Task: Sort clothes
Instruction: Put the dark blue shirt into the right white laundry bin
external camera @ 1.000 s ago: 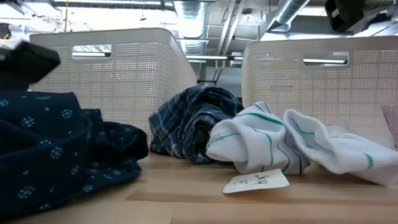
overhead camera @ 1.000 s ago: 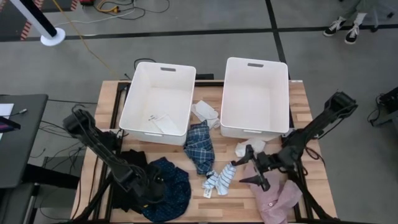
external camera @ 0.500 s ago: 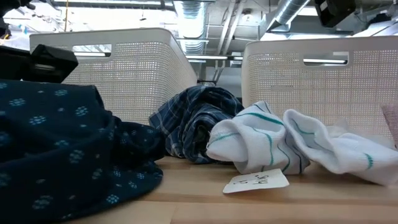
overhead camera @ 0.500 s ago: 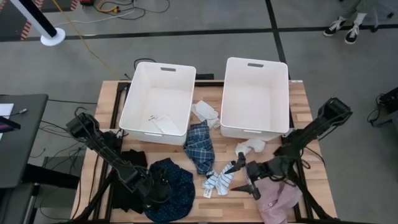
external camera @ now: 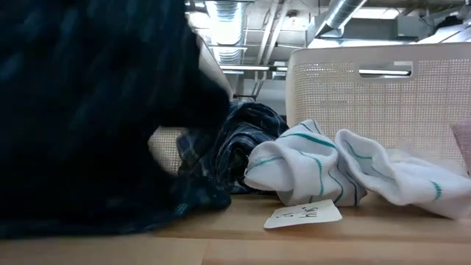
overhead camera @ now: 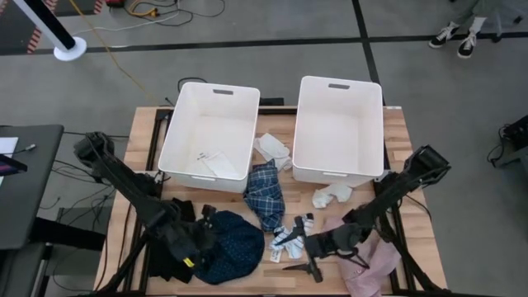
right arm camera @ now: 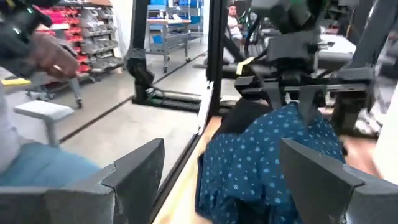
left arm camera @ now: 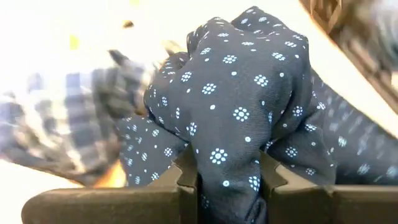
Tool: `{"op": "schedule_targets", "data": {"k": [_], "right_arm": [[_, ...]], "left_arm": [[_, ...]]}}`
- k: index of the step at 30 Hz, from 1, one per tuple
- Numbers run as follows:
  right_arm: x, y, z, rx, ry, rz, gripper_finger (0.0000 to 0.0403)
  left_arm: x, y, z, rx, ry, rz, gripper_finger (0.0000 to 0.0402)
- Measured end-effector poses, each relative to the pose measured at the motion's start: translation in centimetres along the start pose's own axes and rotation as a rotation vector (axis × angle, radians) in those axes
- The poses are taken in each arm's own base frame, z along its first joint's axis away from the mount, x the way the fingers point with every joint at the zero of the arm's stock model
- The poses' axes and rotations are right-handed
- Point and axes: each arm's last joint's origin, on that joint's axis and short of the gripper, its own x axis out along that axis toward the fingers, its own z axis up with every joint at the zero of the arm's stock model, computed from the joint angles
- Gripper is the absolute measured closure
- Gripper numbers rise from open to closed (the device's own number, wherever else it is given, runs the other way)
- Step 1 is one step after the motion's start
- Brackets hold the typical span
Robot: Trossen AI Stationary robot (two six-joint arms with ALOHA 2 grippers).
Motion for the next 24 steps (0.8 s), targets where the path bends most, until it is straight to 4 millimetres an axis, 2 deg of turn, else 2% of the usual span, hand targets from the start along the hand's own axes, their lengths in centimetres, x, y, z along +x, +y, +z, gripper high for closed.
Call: {"op": "schedule_targets", "data": {"k": [6, 10, 14, 18, 24], "right_arm": [[3.6, -0.9, -0.3, -0.097, 0.004, -0.056, 0.0072], [6.4, -2.3, -0.7, -0.133, 0.005, -0.123, 0.0072], [8.6, -4.0, -1.1, -0.151, 0.008, -0.195, 0.0072], [9.7, -4.7, -1.4, -0.182, 0.008, -0.217, 0.0072], [9.9, -5.8, -1.4, -0.231, 0.031, -0.278, 0.0072]], "left_arm": [[-2.3, 1.6, 1.8, -0.008, -0.158, 0.060, 0.0345], [-2.4, 2.2, 2.6, -0.005, -0.218, 0.093, 0.0345], [-2.1, 2.4, 3.2, -0.002, -0.263, 0.055, 0.0345], [-2.2, 2.4, 3.4, 0.013, -0.288, 0.030, 0.0345], [-2.3, 2.4, 3.9, 0.008, -0.332, 0.008, 0.0345]]}}
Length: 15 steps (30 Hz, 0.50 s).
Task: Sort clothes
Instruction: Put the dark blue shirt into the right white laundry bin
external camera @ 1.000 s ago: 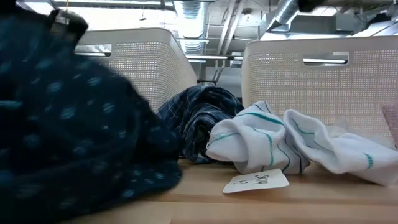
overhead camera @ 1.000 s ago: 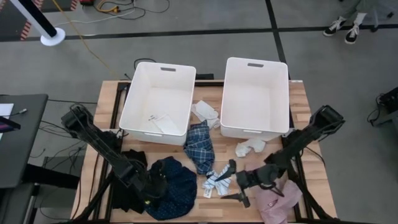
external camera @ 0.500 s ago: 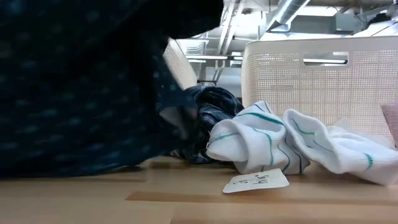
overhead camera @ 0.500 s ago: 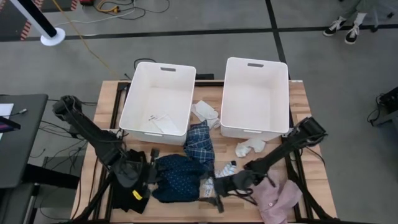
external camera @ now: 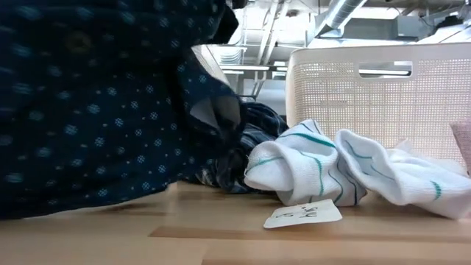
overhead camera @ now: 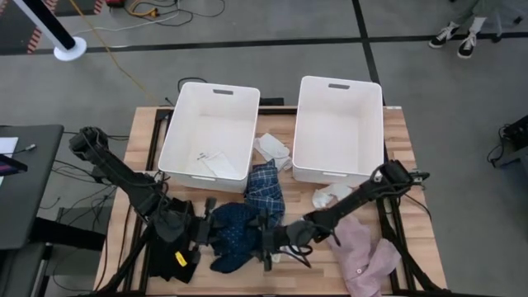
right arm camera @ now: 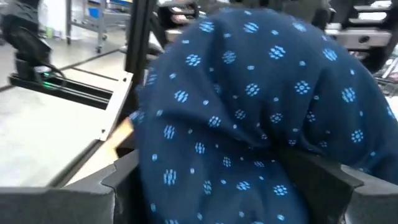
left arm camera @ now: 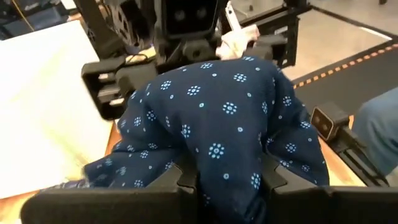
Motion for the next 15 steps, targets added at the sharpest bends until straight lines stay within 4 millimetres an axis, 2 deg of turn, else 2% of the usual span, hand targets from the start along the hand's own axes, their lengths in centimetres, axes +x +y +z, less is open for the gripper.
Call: {"op": "schedule_targets", "data": {"k": [7, 15], "right_arm": [[0.3, -0.9, 0.4, 0.015, -0.043, -0.030, 0.0072], [1.0, -1.4, 1.9, 0.001, -0.084, -0.037, 0.0073]], "left_arm": [[0.0, 0.0, 1.0, 0.017, -0.101, -0.035, 0.0345], [0.6, 1.4, 1.7, -0.016, -0.184, -0.072, 0.0346]]}}
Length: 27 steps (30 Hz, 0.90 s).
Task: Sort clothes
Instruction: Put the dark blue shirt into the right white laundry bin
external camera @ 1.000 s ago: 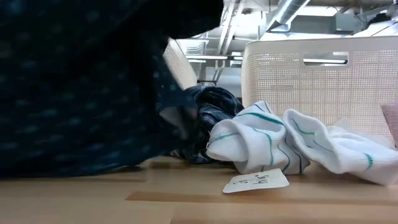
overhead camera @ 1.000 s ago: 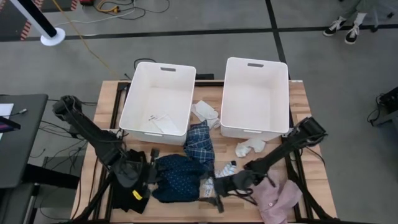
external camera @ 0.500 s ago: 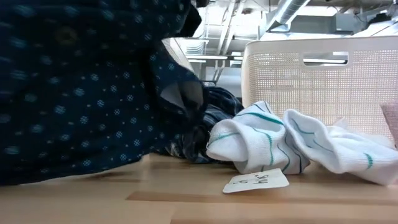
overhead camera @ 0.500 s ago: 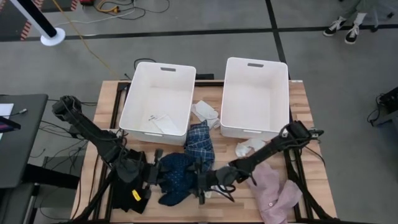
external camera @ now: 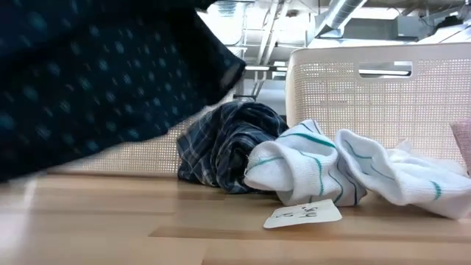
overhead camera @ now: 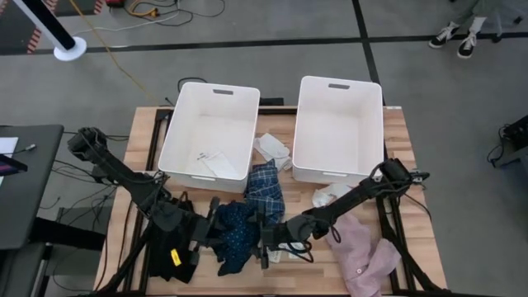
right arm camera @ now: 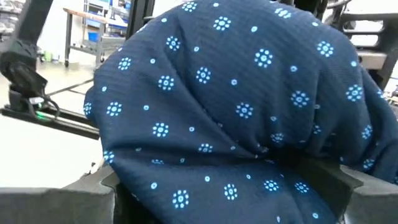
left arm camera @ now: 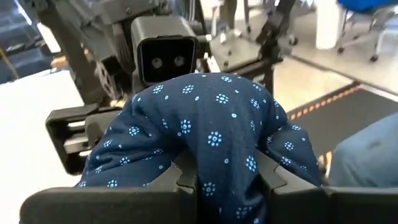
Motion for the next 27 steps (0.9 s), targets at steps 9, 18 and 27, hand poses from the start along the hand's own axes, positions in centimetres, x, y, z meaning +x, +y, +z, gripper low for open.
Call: {"op": "schedule_targets", "data": {"k": [9, 18, 27], "right_arm": [[0.4, -0.2, 0.6, -0.023, 0.000, -0.036, 0.0170], [0.3, 0.0, 0.2, -0.073, 0.048, -0.038, 0.0371], [0.2, 0.2, 0.9, -0.090, 0.007, -0.064, 0.0371]], "left_arm": [[0.2, 0.6, 0.0, -0.063, -0.004, -0.007, 0.0346], [0.1, 0.4, 0.0, -0.102, 0.006, 0.057, 0.0175], [-1.3, 1.1, 1.0, -0.041, -0.020, 0.118, 0.0112]]}}
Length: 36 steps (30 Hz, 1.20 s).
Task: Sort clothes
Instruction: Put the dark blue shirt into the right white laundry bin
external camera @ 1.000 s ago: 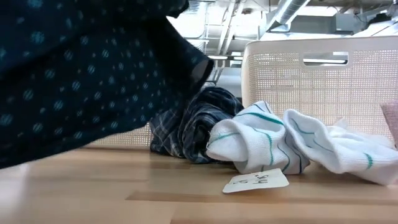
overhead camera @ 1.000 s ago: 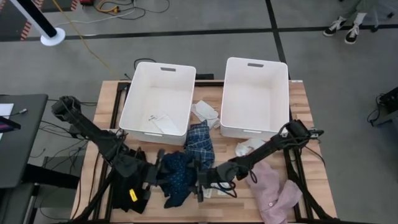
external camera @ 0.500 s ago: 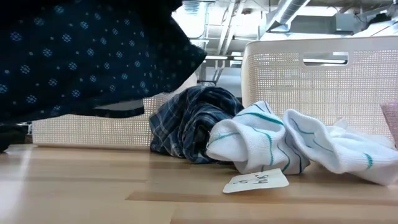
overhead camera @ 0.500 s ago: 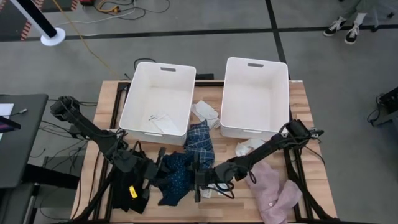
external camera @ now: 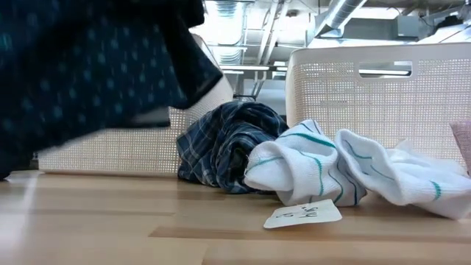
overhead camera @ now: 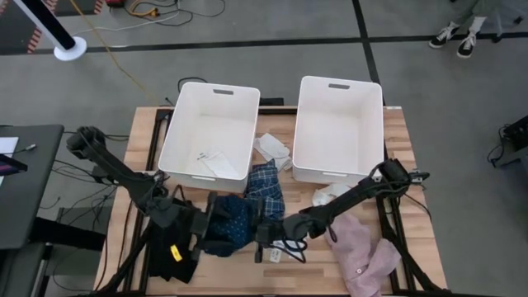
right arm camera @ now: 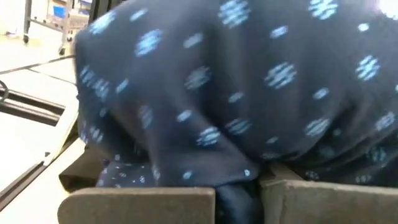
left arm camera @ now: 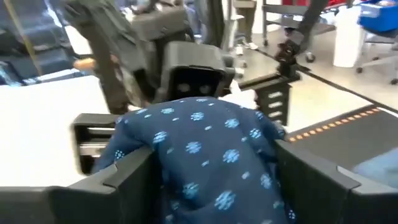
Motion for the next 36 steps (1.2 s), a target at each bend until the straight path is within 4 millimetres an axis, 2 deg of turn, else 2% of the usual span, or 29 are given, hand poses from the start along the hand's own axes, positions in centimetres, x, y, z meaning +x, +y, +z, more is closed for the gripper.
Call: {"op": "schedule_targets", "data": {"k": [5, 10, 17, 28, 32, 36], "right_arm": [[-0.4, -0.2, 1.4, -0.044, -0.086, -0.047, 0.0371], [-1.2, -1.6, 4.0, -0.104, -0.126, -0.114, 0.0371], [-2.9, -4.4, 7.9, -0.223, -0.154, -0.213, 0.0371], [-7.6, -11.6, 14.6, -0.347, -0.043, -0.532, 0.0371], [-9.3, -14.5, 16.0, -0.361, 0.068, -0.674, 0.0371], [-10.5, -16.9, 16.5, -0.379, 0.210, -0.791, 0.0371]], "left_arm": [[-2.4, 1.2, 1.7, 0.055, -0.054, 0.108, 0.0110], [-5.2, 2.2, 3.2, 0.057, -0.104, 0.158, 0.0110], [-7.7, 3.0, 3.3, 0.053, -0.061, 0.195, 0.0110], [-7.6, 2.4, 0.6, 0.003, 0.145, 0.161, 0.0110], [-7.2, 2.0, -0.1, -0.026, 0.194, 0.143, 0.0110], [-6.7, 1.4, -0.7, -0.044, 0.235, 0.098, 0.0113]]}}
